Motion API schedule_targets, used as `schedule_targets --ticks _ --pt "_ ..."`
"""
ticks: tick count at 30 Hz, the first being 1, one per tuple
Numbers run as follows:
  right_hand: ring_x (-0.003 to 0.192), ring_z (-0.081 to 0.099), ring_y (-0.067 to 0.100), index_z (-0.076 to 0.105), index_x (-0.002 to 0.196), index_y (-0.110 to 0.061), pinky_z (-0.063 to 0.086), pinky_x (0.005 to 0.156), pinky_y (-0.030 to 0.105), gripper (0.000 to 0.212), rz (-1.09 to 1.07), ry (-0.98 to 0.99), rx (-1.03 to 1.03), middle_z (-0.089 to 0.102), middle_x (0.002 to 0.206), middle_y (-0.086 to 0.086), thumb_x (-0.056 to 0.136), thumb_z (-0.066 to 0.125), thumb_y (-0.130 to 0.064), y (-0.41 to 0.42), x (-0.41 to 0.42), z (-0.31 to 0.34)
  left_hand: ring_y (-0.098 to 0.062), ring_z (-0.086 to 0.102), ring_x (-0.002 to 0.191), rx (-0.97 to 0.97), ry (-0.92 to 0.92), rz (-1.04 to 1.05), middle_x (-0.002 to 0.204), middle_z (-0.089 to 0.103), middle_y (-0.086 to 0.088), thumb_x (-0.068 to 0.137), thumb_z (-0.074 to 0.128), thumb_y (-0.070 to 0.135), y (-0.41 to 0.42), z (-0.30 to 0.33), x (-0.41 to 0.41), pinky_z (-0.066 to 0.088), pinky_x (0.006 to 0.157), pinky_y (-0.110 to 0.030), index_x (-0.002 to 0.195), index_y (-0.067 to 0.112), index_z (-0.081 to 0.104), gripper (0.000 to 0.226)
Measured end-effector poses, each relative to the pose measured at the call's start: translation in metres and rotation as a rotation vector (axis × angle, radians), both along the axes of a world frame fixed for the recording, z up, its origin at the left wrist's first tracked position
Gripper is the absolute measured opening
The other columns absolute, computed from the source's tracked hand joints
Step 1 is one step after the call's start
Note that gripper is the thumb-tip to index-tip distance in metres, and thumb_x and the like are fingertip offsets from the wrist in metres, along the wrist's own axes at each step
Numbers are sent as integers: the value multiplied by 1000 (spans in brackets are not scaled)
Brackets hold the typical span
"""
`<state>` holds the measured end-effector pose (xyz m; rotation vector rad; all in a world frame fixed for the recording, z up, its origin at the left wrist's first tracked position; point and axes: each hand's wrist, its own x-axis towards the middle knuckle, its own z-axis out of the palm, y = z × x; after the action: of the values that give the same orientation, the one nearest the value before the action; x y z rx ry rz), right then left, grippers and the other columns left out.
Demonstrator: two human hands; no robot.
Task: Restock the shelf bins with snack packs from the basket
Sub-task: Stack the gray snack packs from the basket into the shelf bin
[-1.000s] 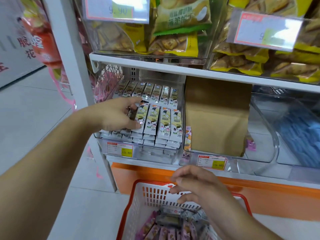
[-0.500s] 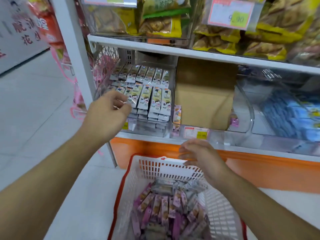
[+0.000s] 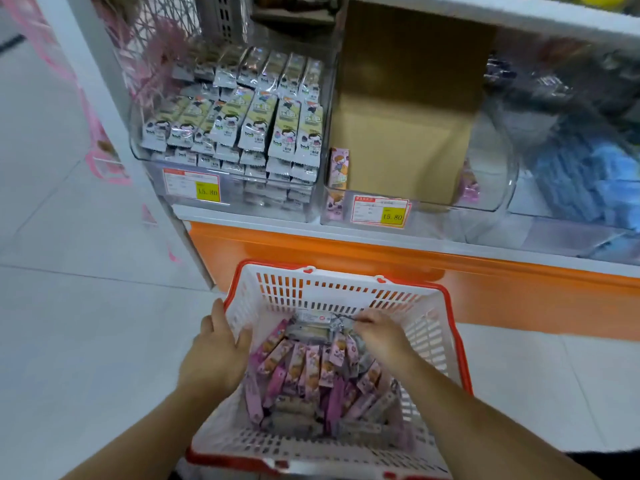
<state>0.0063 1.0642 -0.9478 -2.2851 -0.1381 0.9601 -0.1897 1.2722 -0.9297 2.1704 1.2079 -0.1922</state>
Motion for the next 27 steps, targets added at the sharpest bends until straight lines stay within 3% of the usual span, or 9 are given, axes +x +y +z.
schedule_targets --ticks 2,3,4,6,8,15,21,24,27 --pt "67 53 0 56 146 -24 41 56 19 41 127 -20 4 67 122 -3 105 56 -25 11 -8 -23 -37 56 128 103 -15 0 157 38 -12 103 33 58 -5 -6 1 52 98 -53 160 21 8 73" --pt "79 58 2 51 152 -26 45 63 18 47 187 -35 7 63 138 0 105 57 -27 18 -12 -35 -36 58 125 139 -16 0 155 40 -11 102 32 59 -6 -8 2 55 93 -52 159 22 9 72" --pt "102 62 8 46 156 -26 49 80 19 52 249 -59 2 54 152 1 105 57 -28 25 -14 -45 -35 60 124 163 -9 -1 154 42 -9 102 31 61 -7 -9 3 57 91 -51 158 22 10 71" --pt "147 41 21 38 162 -24 40 117 36 61 347 -112 -43 37 166 0 105 57 -34 39 -16 -68 -33 60 125 194 17 -4 155 42 -7 101 29 63 -6 -12 5 57 88 -49 158 22 10 72" --pt "157 21 27 31 164 -25 23 129 48 69 388 -168 -134 29 170 -1 102 56 -42 49 -16 -87 -32 60 124 210 26 -6 154 42 -7 101 29 63 -7 -14 6 57 88 -49 158 22 11 72" --pt "140 40 35 44 156 -30 38 119 51 67 422 -410 -301 45 157 2 96 63 -54 61 -23 -123 -30 59 121 231 23 -3 150 43 -6 100 34 61 -6 -17 5 56 85 -47 157 21 12 74" --pt "125 49 30 57 140 -30 52 103 47 59 419 -501 -355 49 146 0 87 76 -13 61 -27 -125 -28 59 120 241 19 -7 146 45 -5 100 36 60 -7 -16 6 56 82 -45 156 20 12 73" --pt "108 62 30 58 119 -26 58 86 43 37 436 -527 -352 68 117 2 88 73 -11 57 -22 -123 -27 58 122 233 30 -6 147 44 -4 100 36 60 -7 -16 5 56 84 -45 156 21 11 73" --pt "82 65 25 49 107 -30 61 66 44 29 414 -487 -312 67 88 -1 93 72 -18 50 -19 -118 -26 56 123 230 25 -14 148 44 -4 101 36 60 -7 -14 5 57 85 -44 156 21 11 72"
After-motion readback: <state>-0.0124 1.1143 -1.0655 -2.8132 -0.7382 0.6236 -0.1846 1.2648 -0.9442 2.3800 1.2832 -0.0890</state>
